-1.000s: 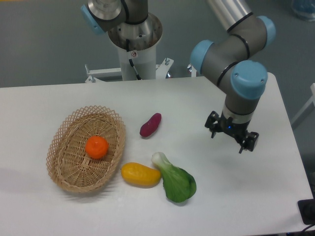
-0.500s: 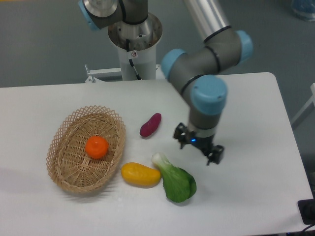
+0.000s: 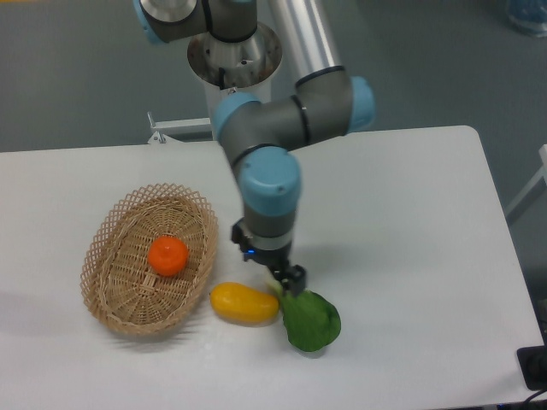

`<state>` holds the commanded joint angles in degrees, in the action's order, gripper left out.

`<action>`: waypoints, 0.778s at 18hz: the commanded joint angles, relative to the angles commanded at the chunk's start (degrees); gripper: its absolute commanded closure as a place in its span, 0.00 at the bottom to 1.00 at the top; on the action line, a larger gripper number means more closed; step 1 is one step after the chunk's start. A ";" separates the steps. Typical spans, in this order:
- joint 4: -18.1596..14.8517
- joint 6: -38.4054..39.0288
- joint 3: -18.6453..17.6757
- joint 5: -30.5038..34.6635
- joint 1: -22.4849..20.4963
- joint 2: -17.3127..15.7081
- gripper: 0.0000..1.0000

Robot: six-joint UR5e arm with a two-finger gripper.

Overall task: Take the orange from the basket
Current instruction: 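Lower the gripper into the basket and close it on the orange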

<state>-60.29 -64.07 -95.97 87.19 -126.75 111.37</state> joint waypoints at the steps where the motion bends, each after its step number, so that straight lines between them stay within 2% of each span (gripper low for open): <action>1: 0.09 -0.26 -0.88 -0.44 0.88 -0.88 0.00; 3: 0.18 -0.53 -2.81 -1.32 3.16 -2.20 0.00; 8: 0.09 -0.09 -4.40 -1.32 9.31 -1.33 0.00; 10: 0.18 0.09 -5.63 -1.23 10.73 -0.11 0.00; 14: 0.26 0.09 -6.25 -1.23 10.91 1.12 0.00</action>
<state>-60.03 -63.99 -102.22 85.96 -115.84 112.49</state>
